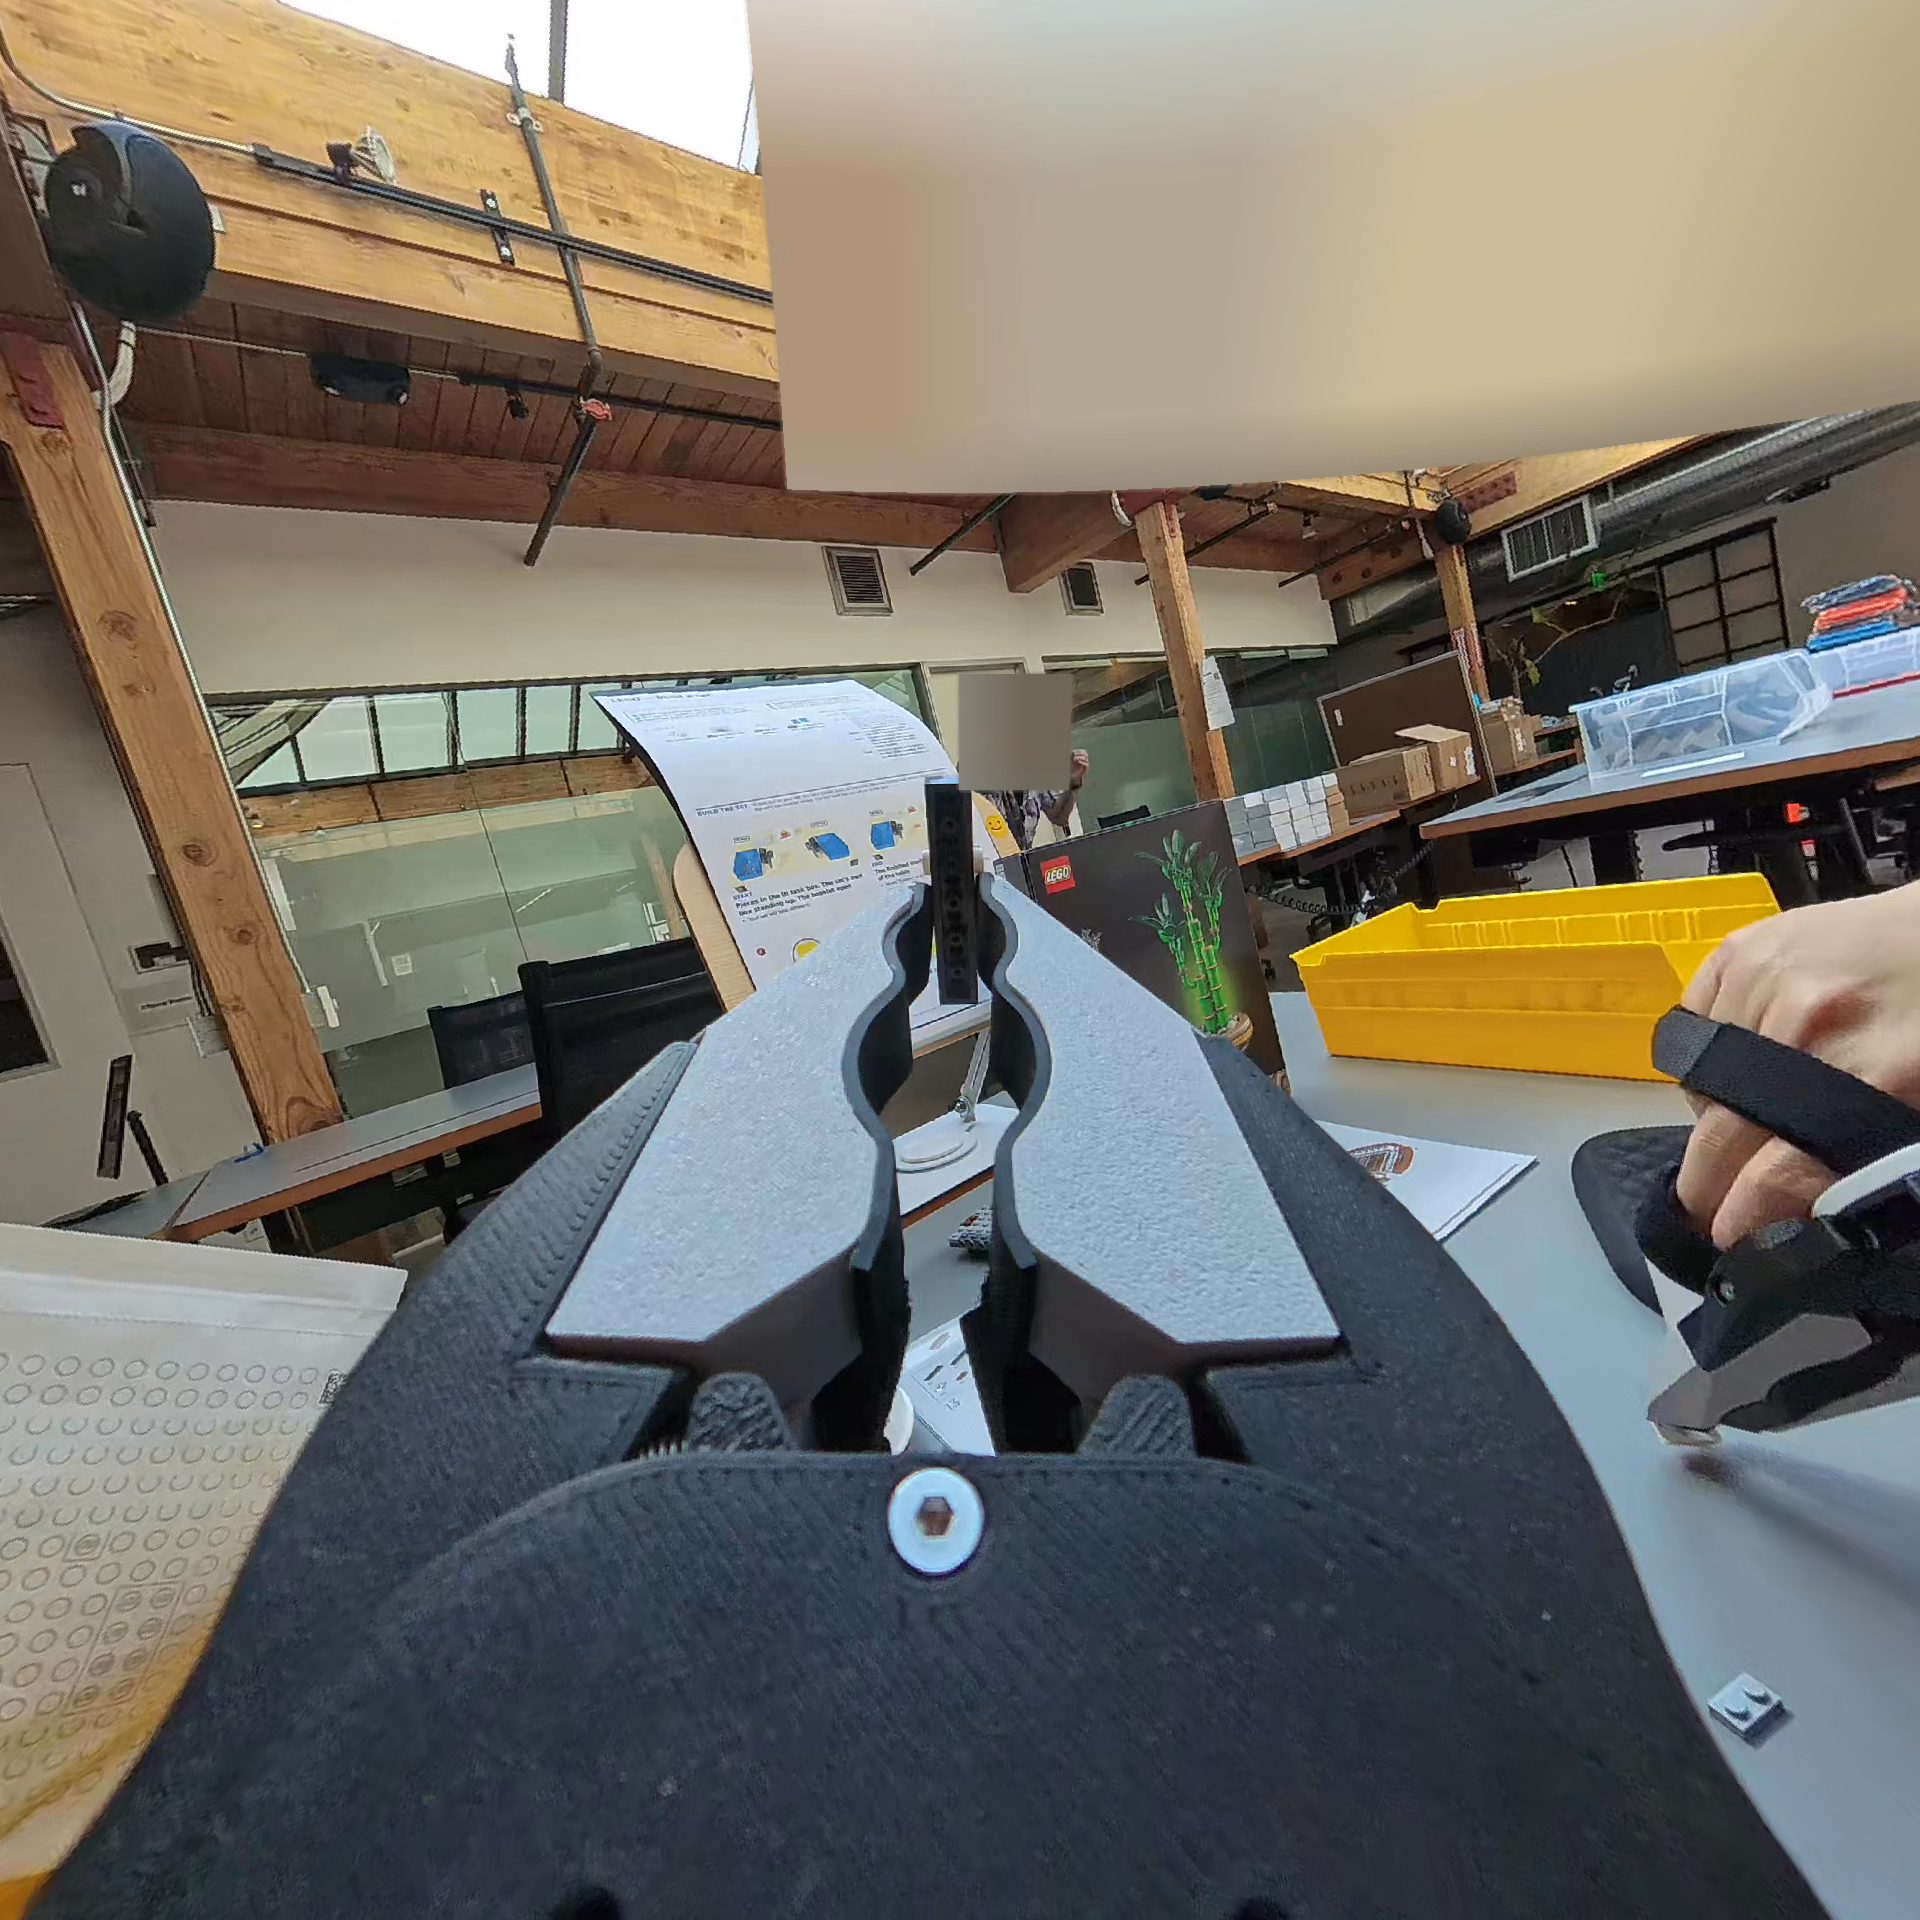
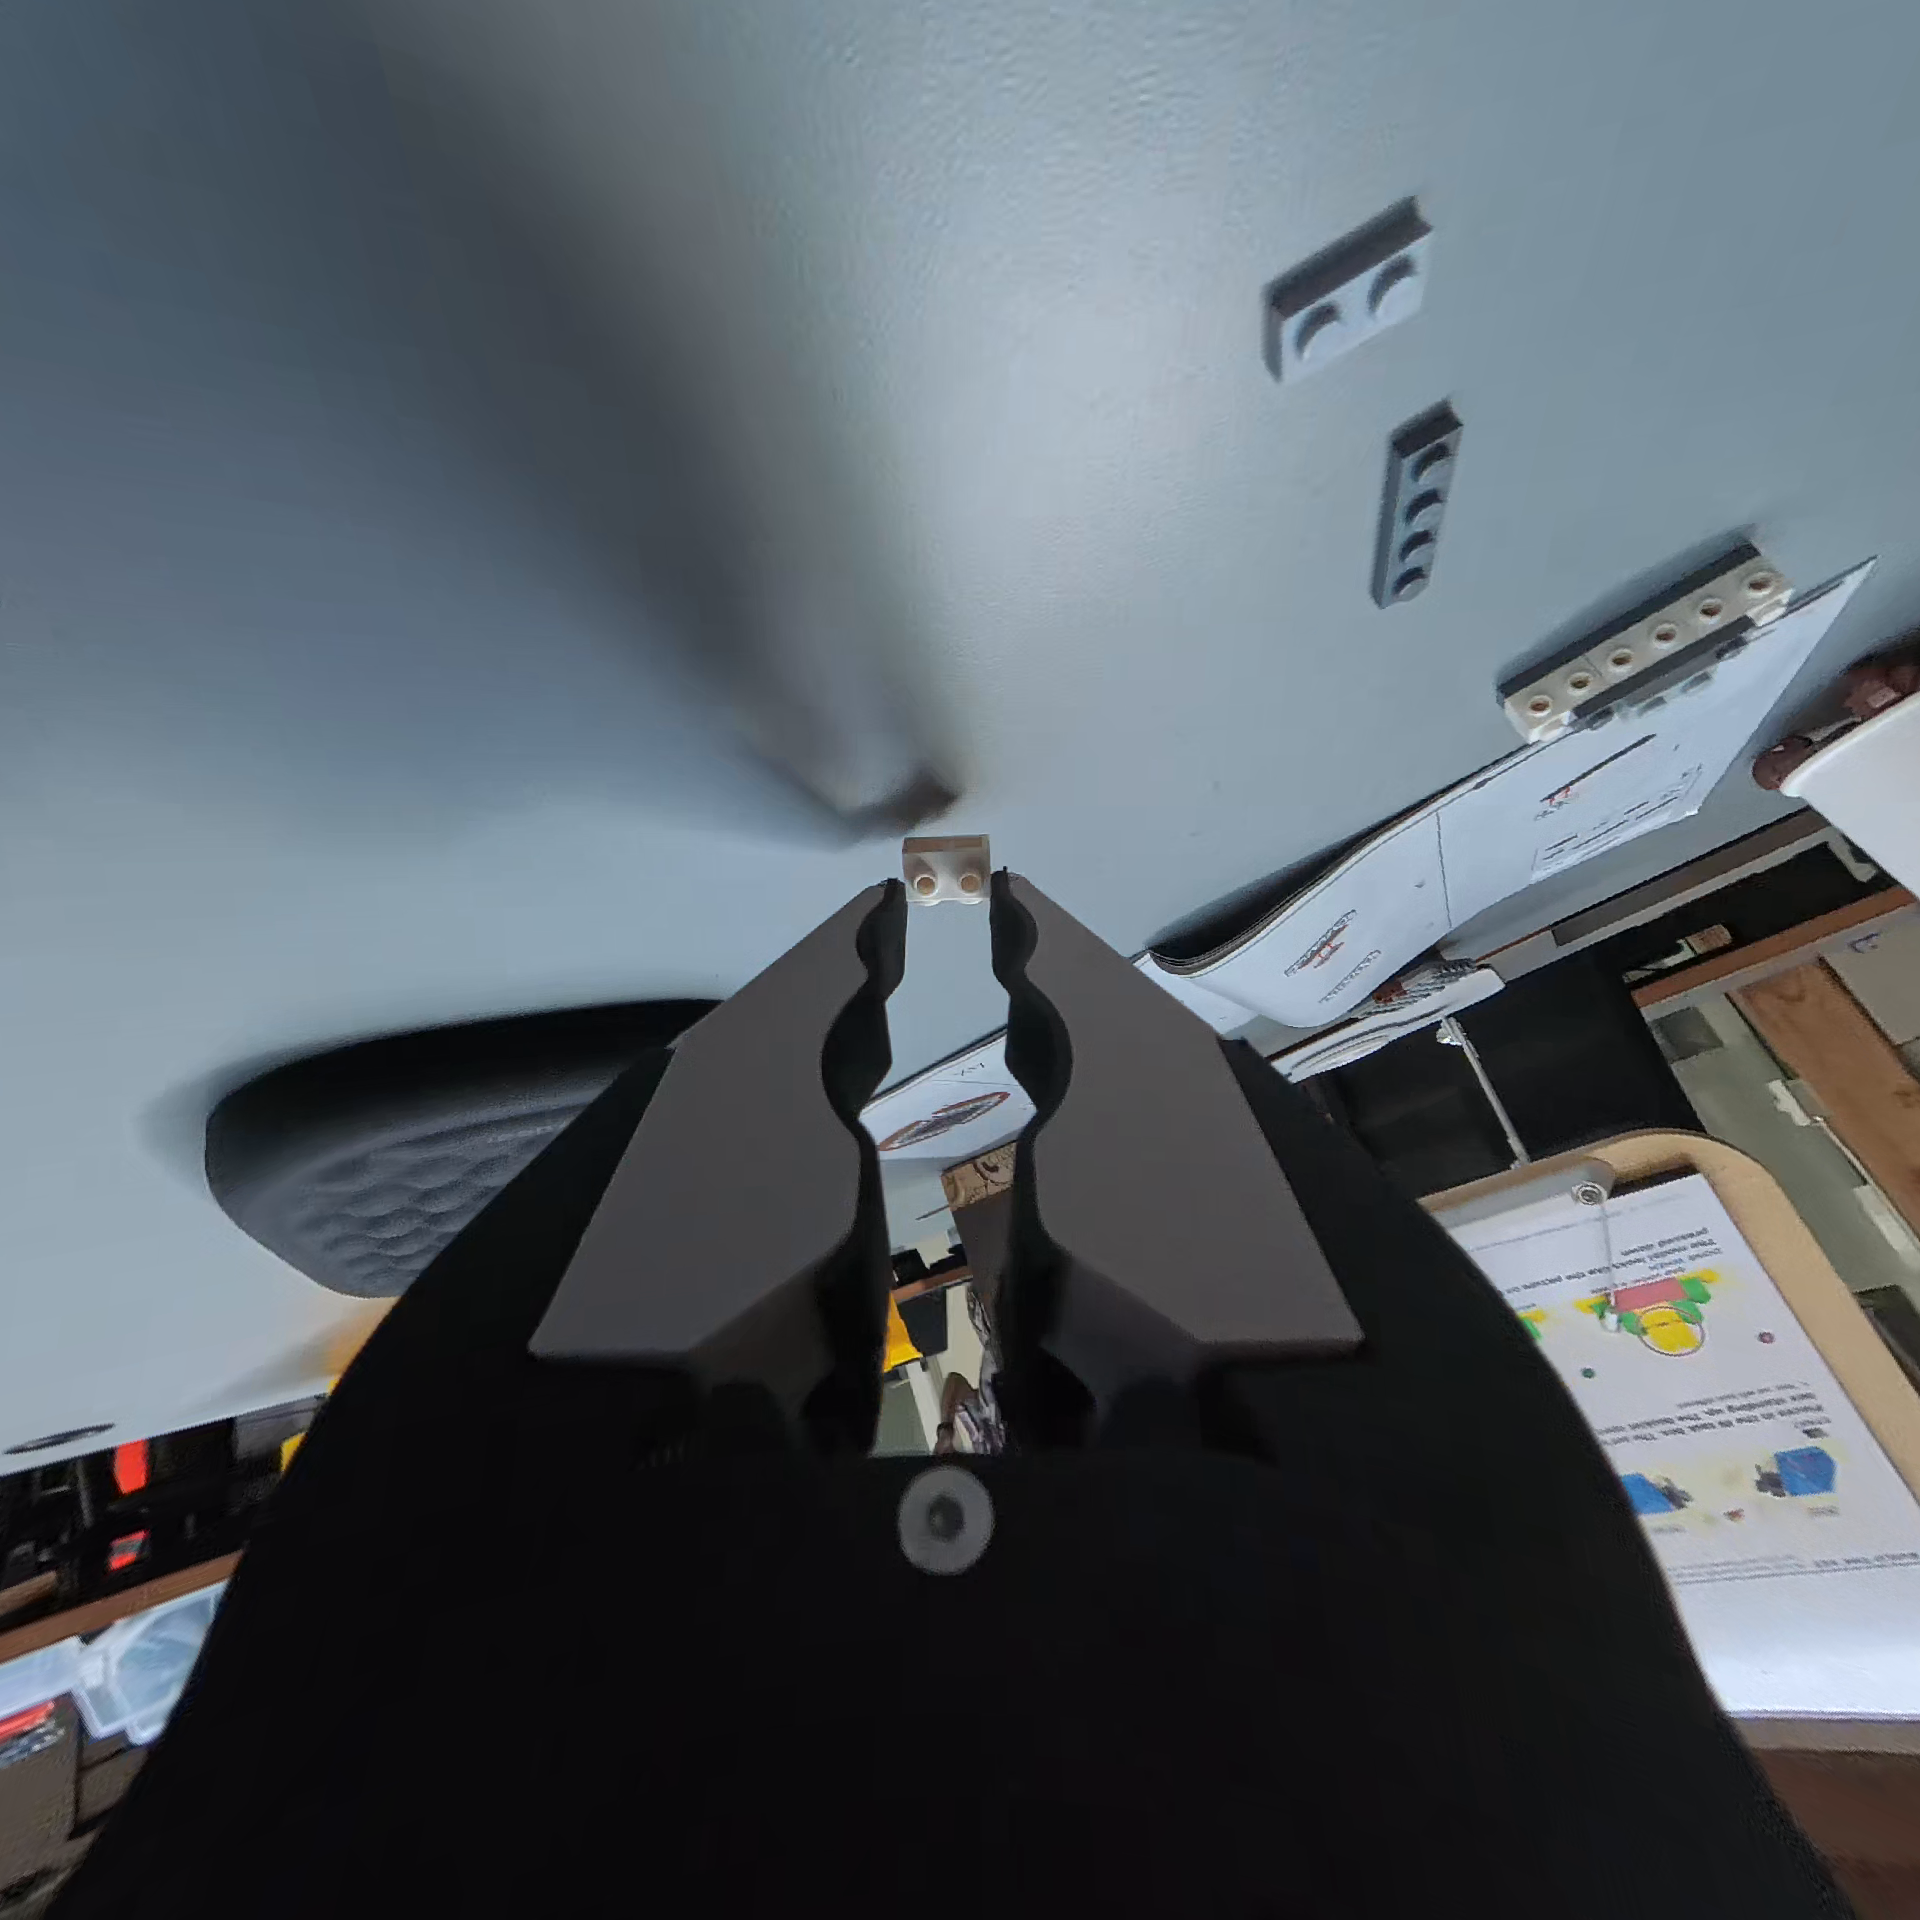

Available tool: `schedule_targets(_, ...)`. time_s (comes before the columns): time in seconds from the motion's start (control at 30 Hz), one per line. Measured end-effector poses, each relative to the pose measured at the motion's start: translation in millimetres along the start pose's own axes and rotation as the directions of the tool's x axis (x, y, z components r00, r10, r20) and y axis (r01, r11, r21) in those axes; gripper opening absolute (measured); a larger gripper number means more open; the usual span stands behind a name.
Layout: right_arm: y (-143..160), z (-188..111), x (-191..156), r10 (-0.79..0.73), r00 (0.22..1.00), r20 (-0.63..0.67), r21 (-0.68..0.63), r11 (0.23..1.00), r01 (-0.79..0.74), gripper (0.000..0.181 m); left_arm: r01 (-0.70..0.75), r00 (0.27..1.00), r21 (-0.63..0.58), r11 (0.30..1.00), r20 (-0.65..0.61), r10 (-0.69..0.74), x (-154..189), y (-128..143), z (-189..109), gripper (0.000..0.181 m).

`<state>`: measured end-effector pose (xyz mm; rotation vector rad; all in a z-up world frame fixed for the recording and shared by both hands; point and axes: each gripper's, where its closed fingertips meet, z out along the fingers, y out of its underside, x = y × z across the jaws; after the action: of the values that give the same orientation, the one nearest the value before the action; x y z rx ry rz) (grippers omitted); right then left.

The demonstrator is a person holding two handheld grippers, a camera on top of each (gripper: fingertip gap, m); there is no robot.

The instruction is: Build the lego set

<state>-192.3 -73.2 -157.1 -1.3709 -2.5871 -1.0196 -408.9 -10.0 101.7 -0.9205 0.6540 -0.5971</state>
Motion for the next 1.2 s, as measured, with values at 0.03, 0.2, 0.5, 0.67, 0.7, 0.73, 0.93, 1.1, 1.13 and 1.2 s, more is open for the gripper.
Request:
schedule_targets(0.03,1.1,1.6,0.0,-0.024,1.0,0.0,-0.011,1.0,0.024,0.016,0.001,1.0,-0.002,1.0,-0.001,-0.001,0.2,0.5,0.3,0.005)
schedule_targets(0.2,1.3,2.3,8.5,-0.014,0.999,-0.032,-0.029,0.999,0.013,0.023,0.015,1.0,-0.009,1.0,-0.006,-0.015,-0.4,3.6,1.7,0.005)
schedule_targets(0.5,-5.8,-21.9,13.8,0.682,0.572,0.457,0.332,0.466,-0.82,0.022,0.042,0.999,0.005,0.999,-0.004,-0.042,-3.3,2.7,1.0,0.005)
schedule_targets(0.67,11.5,-20.2,23.8,0.491,0.107,0.864,0.172,-0.088,-0.981,0.013,0.06,0.998,0.007,0.998,-0.02,-0.06,0.5,4.0,3.3,0.005)
schedule_targets(0.7,13.0,-16.7,23.3,0.466,0.081,0.881,0.147,-0.106,-0.984,0.013,0.058,0.998,0.003,0.998,-0.023,-0.058,1.8,4.8,4.1,0.005)
schedule_targets(0.73,10.7,-15.6,21.6,0.434,0.064,0.899,0.121,-0.104,-0.987,0.016,0.052,0.998,-0.002,0.999,-0.025,-0.052,2.9,5.4,4.7,0.005)
schedule_targets(0.93,-8.4,-0.4,8.2,0.42,0.069,0.905,0.066,0.023,-0.998,0.024,0.05,0.998,-0.01,0.999,-0.033,-0.05,5.8,8.1,7.1,0.005)
schedule_targets(1.1,-11.7,-4.4,9.6,0.352,0.023,0.936,0.027,-0.006,-1.0,0.025,0.052,0.998,-0.021,0.998,-0.044,-0.053,9.2,12.2,9.1,0.005)
schedule_targets(1.13,-10.3,-4.3,10.7,0.344,0.013,0.939,0.021,-0.022,-1.0,0.024,0.052,0.998,-0.021,0.998,-0.047,-0.053,9.9,12.1,9.3,0.005)
schedule_targets(1.2,-7.5,-5.7,13.8,0.32,0.003,0.947,0.021,-0.054,-0.998,0.019,0.051,0.997,-0.02,0.998,-0.051,-0.052,10.9,11.9,9.6,0.005)
